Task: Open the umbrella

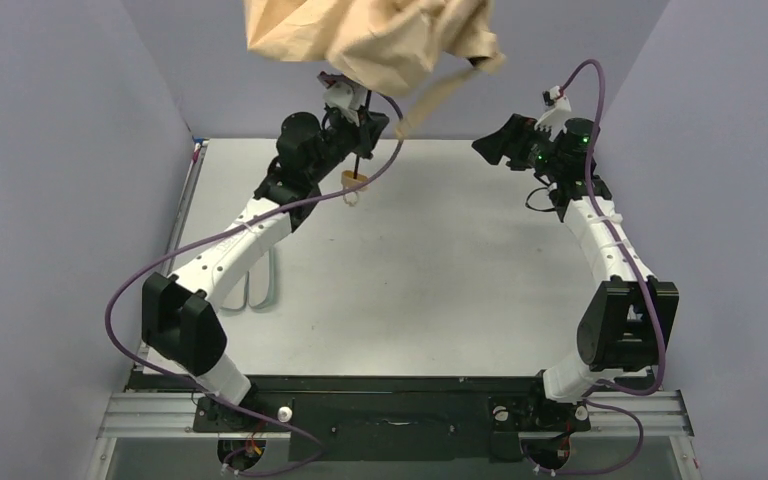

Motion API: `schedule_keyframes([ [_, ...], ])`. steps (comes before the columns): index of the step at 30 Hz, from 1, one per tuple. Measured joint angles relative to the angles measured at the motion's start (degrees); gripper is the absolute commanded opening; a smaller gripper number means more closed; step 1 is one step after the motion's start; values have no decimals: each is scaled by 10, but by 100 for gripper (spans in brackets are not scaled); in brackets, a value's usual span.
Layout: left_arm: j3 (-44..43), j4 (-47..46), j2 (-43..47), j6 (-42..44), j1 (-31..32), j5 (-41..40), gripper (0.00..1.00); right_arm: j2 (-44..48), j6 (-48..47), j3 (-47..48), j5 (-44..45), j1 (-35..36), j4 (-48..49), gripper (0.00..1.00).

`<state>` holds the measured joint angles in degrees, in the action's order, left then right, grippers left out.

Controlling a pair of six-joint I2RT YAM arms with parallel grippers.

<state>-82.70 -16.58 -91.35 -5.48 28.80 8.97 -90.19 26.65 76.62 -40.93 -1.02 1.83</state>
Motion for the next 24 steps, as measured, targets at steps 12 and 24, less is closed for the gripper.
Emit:
schedule_keyframes([
  [12, -89, 45, -46, -79, -43, -11, 0, 32, -43, -34, 5, 21, -18, 79],
  [24, -71, 94, -35, -65, -19, 15, 0, 50, -83, -35, 5, 35, -43, 78],
])
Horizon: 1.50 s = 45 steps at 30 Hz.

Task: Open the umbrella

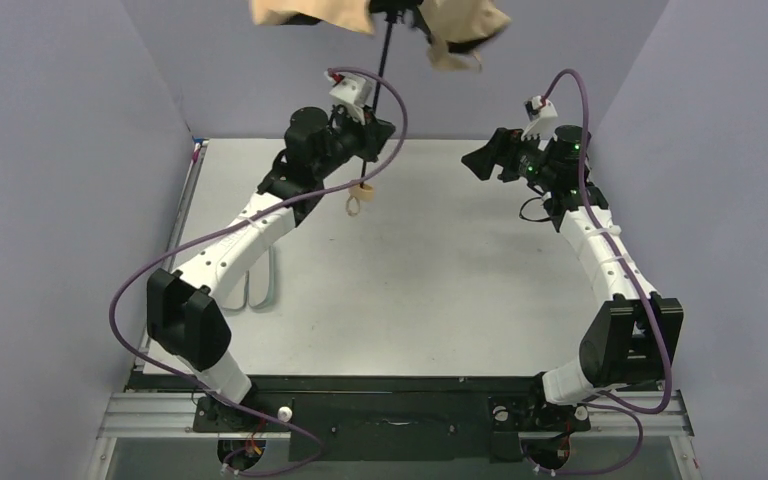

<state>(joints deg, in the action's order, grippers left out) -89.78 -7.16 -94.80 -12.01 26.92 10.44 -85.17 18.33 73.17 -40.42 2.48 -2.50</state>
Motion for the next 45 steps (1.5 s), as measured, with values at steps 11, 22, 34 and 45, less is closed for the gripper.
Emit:
schedule_keyframes([
  [11, 44, -49, 25, 82, -65, -36, 0, 23, -29, -29, 7, 2, -11, 78],
  [22, 93, -87, 53, 82, -13, -75, 0, 37, -46, -64, 10, 1, -17, 77],
  [34, 80, -96, 47, 103, -7, -122, 0, 54, -74, -66, 23, 14, -23, 77],
  [45, -16, -88, 4, -136, -106, 76, 0, 119, -70, -74, 123, 91, 33, 100],
])
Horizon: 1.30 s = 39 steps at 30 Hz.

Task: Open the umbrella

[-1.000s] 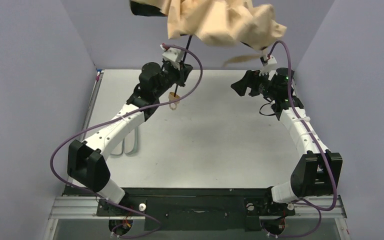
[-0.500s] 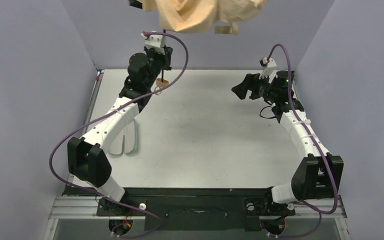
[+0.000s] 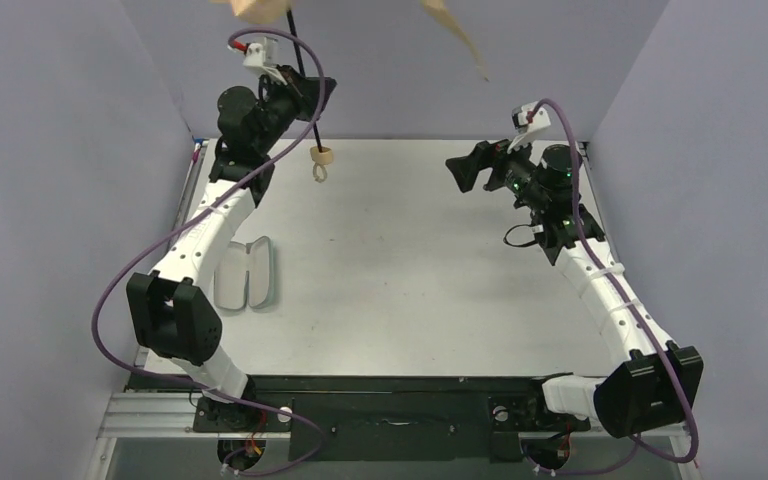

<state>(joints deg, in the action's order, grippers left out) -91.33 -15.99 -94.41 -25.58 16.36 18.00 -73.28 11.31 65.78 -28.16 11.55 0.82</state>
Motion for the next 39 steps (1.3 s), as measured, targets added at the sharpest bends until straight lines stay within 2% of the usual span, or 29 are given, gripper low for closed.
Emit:
schedule_keyframes([
  [2, 4, -21, 0, -44, -17, 9, 0, 12, 32, 5, 15, 9, 31, 93],
  [5, 13, -38, 0, -83, -11, 38, 0, 9, 81, 28, 19, 14, 75, 78],
  [9, 19, -41, 0, -109, 6, 77, 0, -9, 143, 45, 42, 36, 167, 63],
  [13, 19, -49, 1, -115, 23, 109, 0, -30, 170, 50, 82, 91, 241, 50],
  [19, 19, -44, 16, -59, 78, 146, 0, -57, 157, 85, 126, 160, 312, 47],
  [23, 19, -49, 34, -30, 112, 178, 0, -68, 147, 117, 152, 183, 358, 44],
  [32, -4, -61, 39, -18, 124, 203, 0, -113, 117, 189, 215, 212, 459, 39],
  [39, -20, -62, 39, -55, 127, 224, 0, -159, 124, 225, 214, 216, 480, 40],
])
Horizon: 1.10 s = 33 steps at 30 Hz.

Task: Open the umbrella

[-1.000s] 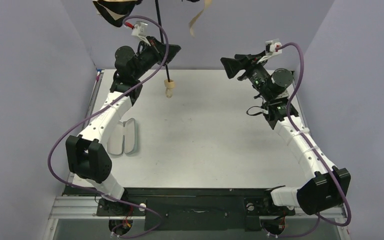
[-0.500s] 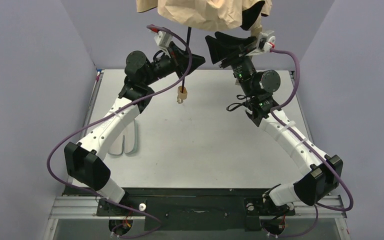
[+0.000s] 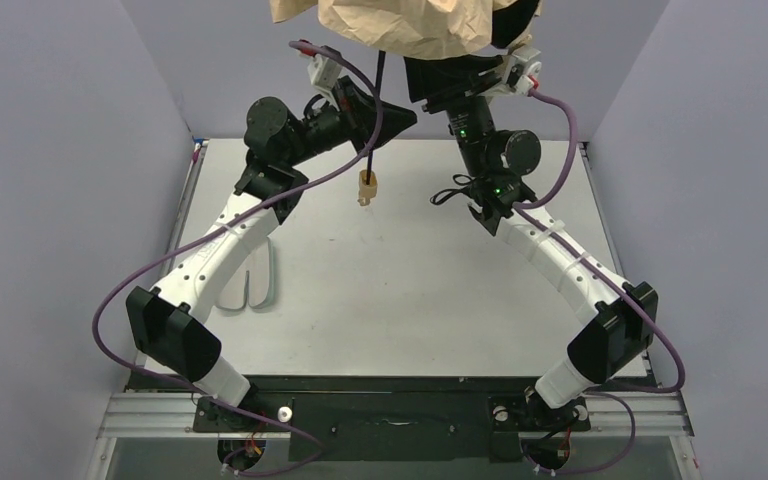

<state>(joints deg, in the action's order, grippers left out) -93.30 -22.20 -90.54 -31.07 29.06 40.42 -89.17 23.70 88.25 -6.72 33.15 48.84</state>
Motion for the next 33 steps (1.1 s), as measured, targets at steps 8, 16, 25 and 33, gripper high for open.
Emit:
schedule_keyframes([
  [8, -27, -12, -7, -85, -3, 43, 0, -54, 42, 74, -21, -1, 0, 42],
  [16, -28, -11, -24, -147, -19, 72, 0, -61, 90, 87, -21, -1, 0, 45],
  [25, 6, 0, -30, -154, -20, 94, 0, -60, 148, 21, -8, -5, 10, 42],
  [33, 62, 15, -30, -160, -6, 101, 0, -61, 177, 0, 16, -12, 6, 26],
])
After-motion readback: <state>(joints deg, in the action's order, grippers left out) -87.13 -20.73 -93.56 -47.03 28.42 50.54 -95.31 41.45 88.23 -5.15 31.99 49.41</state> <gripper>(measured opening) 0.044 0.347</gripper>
